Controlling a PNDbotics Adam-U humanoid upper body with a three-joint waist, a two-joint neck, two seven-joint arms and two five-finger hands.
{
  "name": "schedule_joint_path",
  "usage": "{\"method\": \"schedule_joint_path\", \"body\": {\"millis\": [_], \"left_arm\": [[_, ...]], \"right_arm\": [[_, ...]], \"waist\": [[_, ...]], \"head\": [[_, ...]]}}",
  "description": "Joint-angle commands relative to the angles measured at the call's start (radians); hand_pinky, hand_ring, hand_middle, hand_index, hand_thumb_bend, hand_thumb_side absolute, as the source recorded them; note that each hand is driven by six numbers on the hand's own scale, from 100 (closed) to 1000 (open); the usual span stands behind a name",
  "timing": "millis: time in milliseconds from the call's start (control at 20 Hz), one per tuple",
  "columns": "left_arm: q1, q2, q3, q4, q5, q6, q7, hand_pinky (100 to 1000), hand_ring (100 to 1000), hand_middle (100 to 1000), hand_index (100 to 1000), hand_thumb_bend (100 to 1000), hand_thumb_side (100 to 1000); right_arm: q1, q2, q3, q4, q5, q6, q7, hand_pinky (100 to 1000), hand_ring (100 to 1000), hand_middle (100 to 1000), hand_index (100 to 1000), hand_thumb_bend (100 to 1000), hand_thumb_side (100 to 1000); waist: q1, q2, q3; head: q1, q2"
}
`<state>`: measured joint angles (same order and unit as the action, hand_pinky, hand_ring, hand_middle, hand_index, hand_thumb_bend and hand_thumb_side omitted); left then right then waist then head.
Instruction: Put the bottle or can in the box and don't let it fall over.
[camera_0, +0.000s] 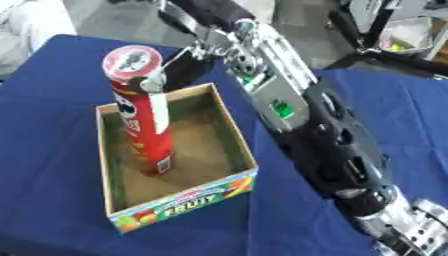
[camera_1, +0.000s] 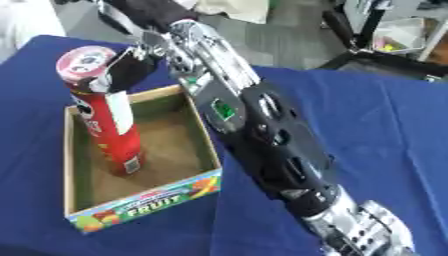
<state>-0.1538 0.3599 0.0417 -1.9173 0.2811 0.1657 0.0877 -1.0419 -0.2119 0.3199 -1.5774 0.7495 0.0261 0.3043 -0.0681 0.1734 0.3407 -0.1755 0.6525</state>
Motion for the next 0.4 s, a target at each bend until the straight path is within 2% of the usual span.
{"method": "schedule_joint_path", "body": {"millis": [50, 200, 400], "left_arm": [[0.005, 0.023, 0.014, -0.016, -0.005, -0.003, 0.003, 710, 834, 848, 756, 204, 904], [0.018, 0.025, 0.018, -0.015, -0.007, -0.006, 0.007, 710, 830, 848, 756, 201, 902], [0.028, 0.026, 0.022, -0.015, -0.009, -0.010, 0.012, 710, 830, 848, 756, 198, 899]], "right_arm": [[-0.027, -0.083, -0.046, -0.077, -0.113, 0.052, -0.037, 852, 826, 799, 850, 399, 406], [-0.011, -0.174, -0.089, -0.135, -0.225, 0.110, -0.081, 854, 825, 803, 854, 269, 507], [0.041, -0.296, -0.148, -0.184, -0.339, 0.167, -0.138, 844, 812, 788, 854, 182, 552]], "waist": [[0.017, -0.028, -0.011], [0.028, -0.038, -0.037], [0.043, -0.046, -0.071]], "head": [[0.022, 0.015], [0.047, 0.024], [0.082, 0.031]]}}
